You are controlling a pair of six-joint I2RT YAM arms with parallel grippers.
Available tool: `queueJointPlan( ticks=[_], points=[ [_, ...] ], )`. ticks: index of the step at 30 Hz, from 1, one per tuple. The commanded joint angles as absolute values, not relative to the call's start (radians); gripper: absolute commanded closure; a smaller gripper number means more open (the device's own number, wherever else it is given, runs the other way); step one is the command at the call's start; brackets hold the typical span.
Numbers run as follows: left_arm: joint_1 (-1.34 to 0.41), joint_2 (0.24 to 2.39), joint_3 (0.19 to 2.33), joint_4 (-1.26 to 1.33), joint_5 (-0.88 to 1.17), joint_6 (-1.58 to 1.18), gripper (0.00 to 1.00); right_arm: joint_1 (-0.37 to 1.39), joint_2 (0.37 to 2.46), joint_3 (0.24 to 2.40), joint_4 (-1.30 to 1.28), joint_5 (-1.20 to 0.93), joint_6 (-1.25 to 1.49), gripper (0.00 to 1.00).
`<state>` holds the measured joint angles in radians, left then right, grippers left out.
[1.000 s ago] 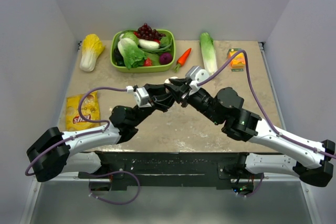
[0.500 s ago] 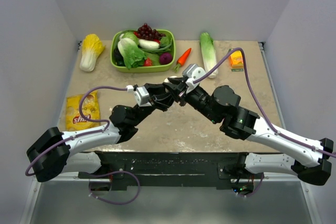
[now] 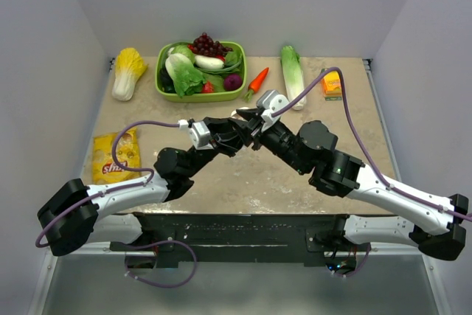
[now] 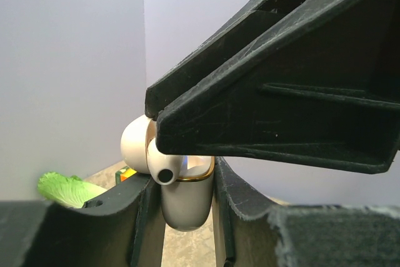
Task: Insert the wireless bluetooth earbuds into the charging case
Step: Place the earbud in the charging case.
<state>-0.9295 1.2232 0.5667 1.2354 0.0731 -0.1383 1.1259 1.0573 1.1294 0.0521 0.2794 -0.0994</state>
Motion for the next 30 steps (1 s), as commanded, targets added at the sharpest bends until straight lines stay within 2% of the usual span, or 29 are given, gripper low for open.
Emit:
queueJointPlan(
  ticks=[1,10,14,21,22,26,30],
  points=[
    [-0.93,1.192,0.604,1.312,0.072,-0.124,1.0,1.127,1.045,1.147,0.006,0.311,-0.081,0.65],
    [-0.93,1.192,0.604,1.308,0.066,-0.121,1.0,1.127,1.032,1.144,0.012,0.327,-0.074,0.62],
    [-0.93,1.193,0.598,1.305,0.06,-0.117,1.0,1.127,0.996,1.132,0.037,0.348,-0.058,0.56],
    [-0.93,1.195,0.597,1.302,0.052,-0.112,1.0,1.127,0.999,1.167,0.003,0.429,-0.026,0.36],
    [-0.93,1.196,0.598,1.302,0.055,-0.112,1.0,1.127,1.003,1.169,-0.021,0.436,-0.017,0.21],
    [-0.93,1.2,0.6,1.296,0.049,-0.104,1.0,1.127,1.031,1.192,-0.044,0.482,0.024,0.14],
    [-0.93,1.201,0.604,1.279,0.048,-0.098,1.0,1.129,1.057,1.227,-0.074,0.526,0.048,0.12]
  ],
)
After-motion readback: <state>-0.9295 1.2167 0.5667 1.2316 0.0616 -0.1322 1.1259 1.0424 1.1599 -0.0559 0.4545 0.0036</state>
